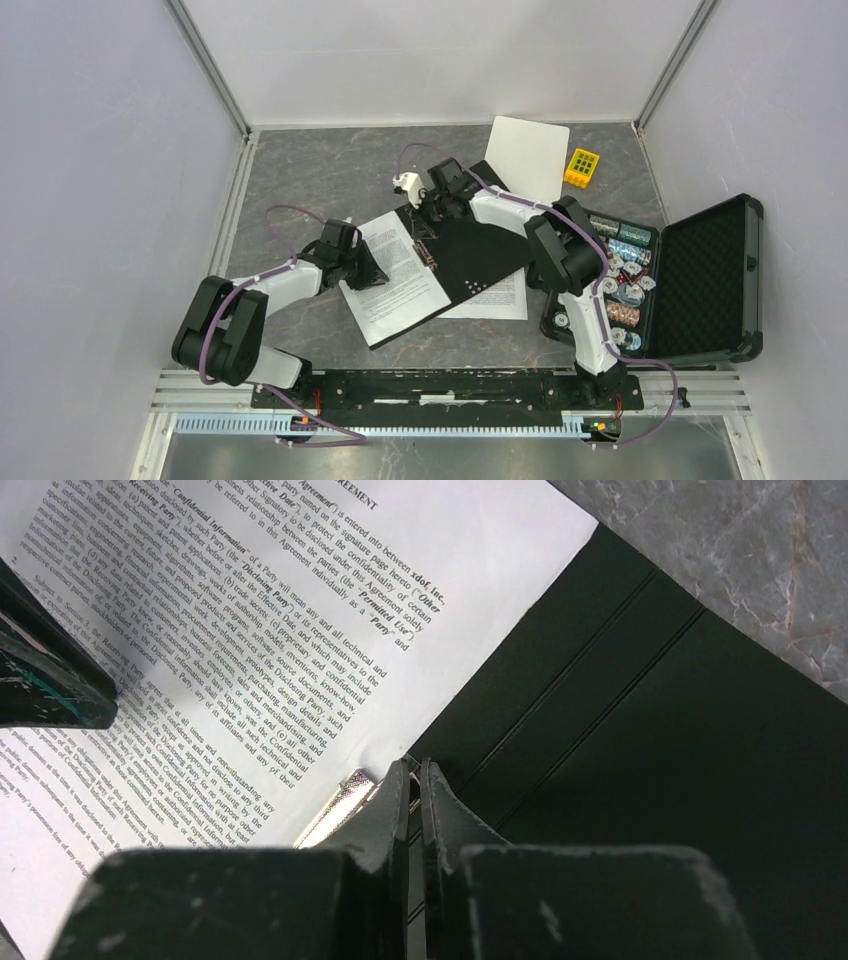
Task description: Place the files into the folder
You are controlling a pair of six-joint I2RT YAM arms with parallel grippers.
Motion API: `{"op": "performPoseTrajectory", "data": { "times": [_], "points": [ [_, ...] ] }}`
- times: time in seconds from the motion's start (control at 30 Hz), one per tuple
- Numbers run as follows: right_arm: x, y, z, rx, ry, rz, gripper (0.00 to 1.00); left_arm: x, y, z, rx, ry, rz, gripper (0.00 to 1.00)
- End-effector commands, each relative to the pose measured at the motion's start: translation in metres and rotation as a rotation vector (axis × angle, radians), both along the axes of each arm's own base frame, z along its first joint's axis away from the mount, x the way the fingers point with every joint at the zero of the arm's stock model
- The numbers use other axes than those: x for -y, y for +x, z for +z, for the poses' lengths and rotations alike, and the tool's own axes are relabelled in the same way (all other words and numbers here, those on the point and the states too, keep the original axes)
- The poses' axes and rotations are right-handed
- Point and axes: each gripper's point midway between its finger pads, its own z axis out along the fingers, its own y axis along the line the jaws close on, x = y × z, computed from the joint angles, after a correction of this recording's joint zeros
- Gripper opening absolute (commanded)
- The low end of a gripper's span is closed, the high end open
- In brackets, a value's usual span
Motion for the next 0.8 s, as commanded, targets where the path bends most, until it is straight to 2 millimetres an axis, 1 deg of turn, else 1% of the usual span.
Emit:
{"op": "performPoseTrajectory", "data": {
  "times": [0.0, 0.1, 0.17, 0.2, 0.27, 0.33, 0.43, 0.53, 0.67, 0.77],
  "points": [
    [0.045, -0.061, -0.100, -0.267, -0.251, -0.039, 0.04, -0.021, -0.026, -0.032, -0.097, 0.118, -0.010, 0.23],
    [0.046, -0.066, -0.104, -0.295, -0.250, -0.049, 0.04, -0.022, -0.026, -0.033, -0.098, 0.121, -0.007, 0.23],
    [0.039, -0.073, -0.100, -0.315, -0.202, -0.014, 0.04, -0.022, -0.026, -0.035, -0.102, 0.121, -0.007, 0.23],
    [0.036, -0.076, -0.097, -0.317, -0.183, 0.007, 0.04, -0.022, -0.026, -0.035, -0.103, 0.122, -0.008, 0.23],
    [0.025, -0.085, -0.088, -0.309, -0.132, 0.098, 0.04, -0.021, -0.026, -0.036, -0.104, 0.121, -0.007, 0.23],
    [0.017, -0.089, -0.076, -0.297, -0.094, 0.144, 0.04, -0.021, -0.026, -0.037, -0.106, 0.121, -0.007, 0.23],
    [0.012, -0.085, -0.063, -0.265, -0.058, 0.146, 0.03, -0.021, -0.026, -0.037, -0.107, 0.118, -0.006, 0.23],
    [0.011, -0.080, -0.054, -0.240, -0.057, 0.134, 0.03, -0.020, -0.025, -0.036, -0.104, 0.115, -0.008, 0.23],
    [0.014, -0.065, -0.043, -0.172, -0.075, 0.091, 0.03, -0.020, -0.026, -0.035, -0.102, 0.116, -0.011, 0.23],
    [0.015, -0.060, -0.035, -0.149, -0.071, 0.075, 0.03, -0.020, -0.025, -0.035, -0.103, 0.117, -0.013, 0.23]
  ]
}}
